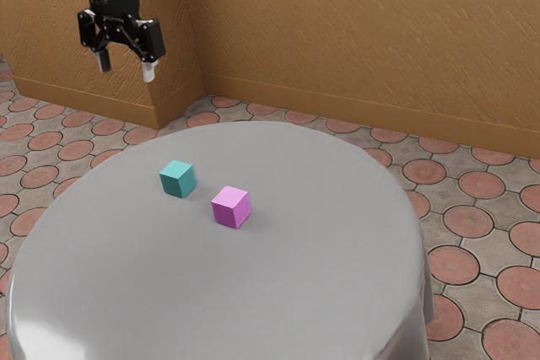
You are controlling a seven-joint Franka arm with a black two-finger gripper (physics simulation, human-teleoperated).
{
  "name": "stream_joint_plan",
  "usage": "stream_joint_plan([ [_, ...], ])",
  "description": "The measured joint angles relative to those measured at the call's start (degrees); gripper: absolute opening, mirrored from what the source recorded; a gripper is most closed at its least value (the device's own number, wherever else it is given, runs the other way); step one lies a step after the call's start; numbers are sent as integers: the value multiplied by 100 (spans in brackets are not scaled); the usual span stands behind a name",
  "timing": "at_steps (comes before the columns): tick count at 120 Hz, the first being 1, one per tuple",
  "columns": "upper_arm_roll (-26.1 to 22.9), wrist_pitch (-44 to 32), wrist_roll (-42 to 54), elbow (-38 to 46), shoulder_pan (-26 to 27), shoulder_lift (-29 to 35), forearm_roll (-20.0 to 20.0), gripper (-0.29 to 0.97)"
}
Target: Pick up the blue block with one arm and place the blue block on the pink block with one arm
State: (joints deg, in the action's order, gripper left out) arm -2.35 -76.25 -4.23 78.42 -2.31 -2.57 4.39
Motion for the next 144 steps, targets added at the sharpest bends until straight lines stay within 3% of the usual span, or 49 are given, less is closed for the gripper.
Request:
stream_joint_plan([
  [11,304,27,-12,0,333,6,-9,68],
  [31,359,92,-25,-63,384,-1,-11,68],
  [44,351,416,-26,-1313,367,-4,-11,68],
  [53,341,547,-27,-1663,377,-28,-38,68],
  [101,415,707,-22,-1682,200,-555,-48,68],
  [120,387,291,-34,-671,-73,-388,-84,68],
  [144,378,-988,-32,932,-132,-207,-109,68],
])
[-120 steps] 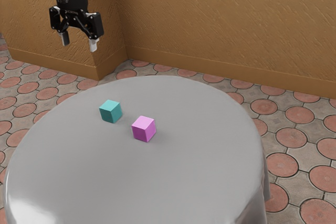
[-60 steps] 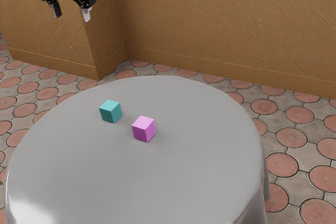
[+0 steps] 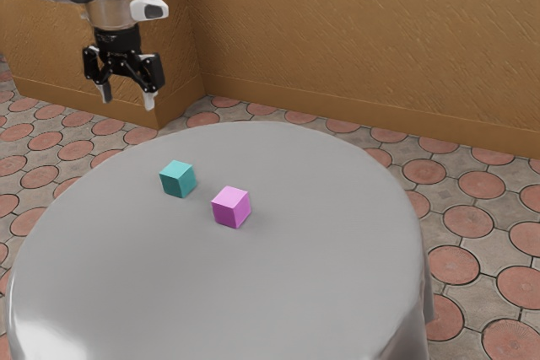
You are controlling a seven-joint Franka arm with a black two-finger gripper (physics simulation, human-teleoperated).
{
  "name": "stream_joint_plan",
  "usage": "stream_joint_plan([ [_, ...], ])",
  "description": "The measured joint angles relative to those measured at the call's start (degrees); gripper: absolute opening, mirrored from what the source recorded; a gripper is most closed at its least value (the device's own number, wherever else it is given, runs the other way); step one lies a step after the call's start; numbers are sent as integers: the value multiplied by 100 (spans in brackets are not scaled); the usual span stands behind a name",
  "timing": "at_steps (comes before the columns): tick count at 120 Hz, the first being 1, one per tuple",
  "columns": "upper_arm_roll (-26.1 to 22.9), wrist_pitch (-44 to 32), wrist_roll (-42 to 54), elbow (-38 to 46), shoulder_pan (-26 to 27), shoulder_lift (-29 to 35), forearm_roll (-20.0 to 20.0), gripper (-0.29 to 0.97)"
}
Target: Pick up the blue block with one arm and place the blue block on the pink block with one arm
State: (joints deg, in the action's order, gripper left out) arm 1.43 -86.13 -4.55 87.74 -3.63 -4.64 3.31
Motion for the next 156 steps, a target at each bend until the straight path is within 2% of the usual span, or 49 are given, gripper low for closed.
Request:
stream_joint_plan([
  [35,1,-1163,285,588,-392,-398,37,68],
  [82,-7,-2074,1252,325,-536,-1230,211,68],
  [123,-47,-2410,1962,73,-788,-1839,175,68],
  [156,-73,-2603,2335,78,-842,-2019,58,68],
])
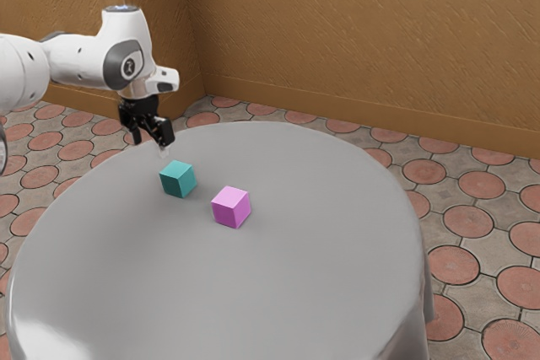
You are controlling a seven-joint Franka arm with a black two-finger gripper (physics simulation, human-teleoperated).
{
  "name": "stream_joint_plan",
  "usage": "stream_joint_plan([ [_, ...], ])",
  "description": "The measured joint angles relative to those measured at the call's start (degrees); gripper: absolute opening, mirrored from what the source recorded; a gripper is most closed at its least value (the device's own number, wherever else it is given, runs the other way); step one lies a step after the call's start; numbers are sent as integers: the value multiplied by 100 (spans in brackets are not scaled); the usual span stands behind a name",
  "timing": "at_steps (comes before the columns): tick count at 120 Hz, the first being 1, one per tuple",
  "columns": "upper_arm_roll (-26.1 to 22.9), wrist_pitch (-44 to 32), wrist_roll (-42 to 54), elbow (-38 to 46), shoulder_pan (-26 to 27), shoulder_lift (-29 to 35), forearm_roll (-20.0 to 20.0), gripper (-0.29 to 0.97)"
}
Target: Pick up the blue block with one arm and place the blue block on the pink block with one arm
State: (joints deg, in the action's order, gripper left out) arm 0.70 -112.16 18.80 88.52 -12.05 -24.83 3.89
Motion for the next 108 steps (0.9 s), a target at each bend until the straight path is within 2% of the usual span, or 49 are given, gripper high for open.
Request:
stream_joint_plan([
  [35,7,-148,257,-30,-16,-292,-33,68],
  [73,15,-141,475,-769,-61,-789,-37,68],
  [108,1,-83,596,-1310,-307,-1402,-90,68],
])
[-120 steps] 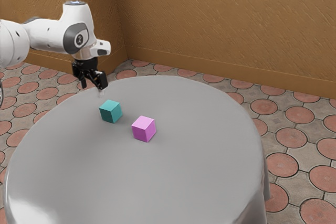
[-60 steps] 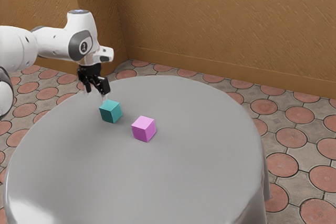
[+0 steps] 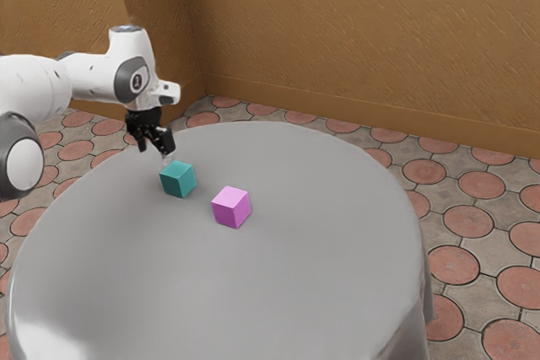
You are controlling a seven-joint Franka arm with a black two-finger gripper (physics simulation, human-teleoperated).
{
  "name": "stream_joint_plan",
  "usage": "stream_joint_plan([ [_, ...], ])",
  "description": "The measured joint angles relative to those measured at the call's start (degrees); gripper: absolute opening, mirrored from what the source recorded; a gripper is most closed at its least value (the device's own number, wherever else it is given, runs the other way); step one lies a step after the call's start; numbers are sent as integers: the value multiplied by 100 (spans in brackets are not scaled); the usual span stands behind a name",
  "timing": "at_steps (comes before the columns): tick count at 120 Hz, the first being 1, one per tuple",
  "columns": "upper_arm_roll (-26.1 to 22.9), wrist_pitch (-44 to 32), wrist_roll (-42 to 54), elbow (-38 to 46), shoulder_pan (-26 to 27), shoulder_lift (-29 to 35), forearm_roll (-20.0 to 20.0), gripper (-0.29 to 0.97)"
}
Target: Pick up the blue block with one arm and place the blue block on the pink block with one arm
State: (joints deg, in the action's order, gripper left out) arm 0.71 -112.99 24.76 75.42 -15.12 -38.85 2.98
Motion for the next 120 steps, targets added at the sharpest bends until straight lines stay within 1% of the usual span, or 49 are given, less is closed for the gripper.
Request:
stream_joint_plan([
  [51,-80,15,95,-130,44,-117,-149,68],
  [75,-80,7,99,-49,93,-96,-291,68],
  [120,-80,-34,85,45,140,-198,-388,68],
])
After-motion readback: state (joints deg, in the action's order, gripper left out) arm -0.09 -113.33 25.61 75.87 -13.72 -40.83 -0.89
